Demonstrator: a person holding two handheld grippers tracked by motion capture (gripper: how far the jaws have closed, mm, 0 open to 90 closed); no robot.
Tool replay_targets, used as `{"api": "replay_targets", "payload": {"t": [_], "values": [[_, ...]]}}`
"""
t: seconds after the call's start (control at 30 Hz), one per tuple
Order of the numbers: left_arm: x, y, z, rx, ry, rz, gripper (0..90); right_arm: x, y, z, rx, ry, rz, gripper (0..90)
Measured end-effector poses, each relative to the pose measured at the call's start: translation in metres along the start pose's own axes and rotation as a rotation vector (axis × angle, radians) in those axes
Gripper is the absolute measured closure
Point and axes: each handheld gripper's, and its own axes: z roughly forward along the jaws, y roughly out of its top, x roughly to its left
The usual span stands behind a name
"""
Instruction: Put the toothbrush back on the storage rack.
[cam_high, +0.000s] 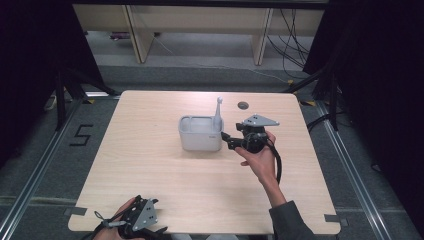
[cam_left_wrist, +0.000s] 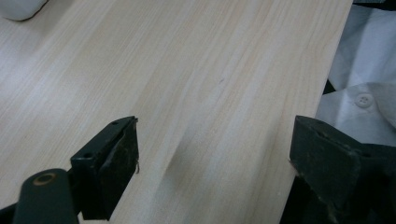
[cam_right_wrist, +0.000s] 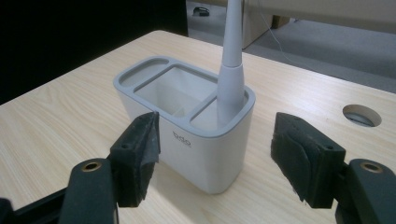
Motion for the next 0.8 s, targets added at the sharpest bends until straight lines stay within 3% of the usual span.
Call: {"api": "replay_targets", "payload": {"t": [0.07, 0.1, 0.17, 0.27, 0.33, 0.4, 0.47, 0.5, 0.53, 0.7, 0.73, 0.8], "values": [[0.000, 0.000, -0.001, 0.001, -0.001, -0.001, 15.4, -0.001, -0.001, 0.000, -0.015, 0.011, -0.017, 33.1], [0.002, 0.001, -0.002, 0.025, -0.026, 0.005, 15.4, 0.000, -0.001, -0.001, -0.010, 0.001, -0.012, 33.0], [0.000, 0.000, 0.000, 0.015, 0.020, 0.005, 15.4, 0.000, 0.000, -0.002, -0.009, 0.005, -0.019, 32.8], [0.000, 0.000, 0.000, 0.009, 0.013, 0.001, 15.3, 0.005, -0.001, -0.003, -0.003, 0.002, 0.000, 32.6], [0.000, 0.000, -0.001, 0.014, 0.022, 0.004, 15.3, 0.005, -0.002, -0.002, -0.008, 0.013, -0.029, 32.4], [-0.001, 0.000, -0.001, 0.012, 0.022, 0.003, 15.4, 0.006, -0.002, -0.004, -0.007, 0.018, -0.018, 32.3], [0.000, 0.000, -0.001, 0.011, -0.006, 0.002, 15.4, 0.007, -0.003, -0.005, -0.011, 0.012, -0.035, 32.2], [0.000, 0.000, -0.001, 0.011, -0.006, 0.002, 15.4, 0.007, -0.003, -0.006, -0.009, 0.012, -0.034, 32.2], [0.000, 0.000, -0.001, 0.014, 0.021, 0.004, 15.4, 0.008, -0.004, -0.007, 0.002, 0.023, -0.016, 32.1], [0.000, 0.000, -0.001, 0.014, 0.021, 0.004, 15.4, 0.008, -0.006, -0.008, -0.007, 0.036, -0.033, 31.9], [0.000, 0.000, 0.000, 0.011, 0.005, 0.002, 15.4, 0.010, -0.008, -0.010, 0.006, 0.027, -0.015, 31.7], [-0.001, 0.000, -0.001, 0.010, 0.019, 0.002, 15.3, 0.010, -0.009, -0.011, 0.003, 0.024, -0.018, 31.7]]}}
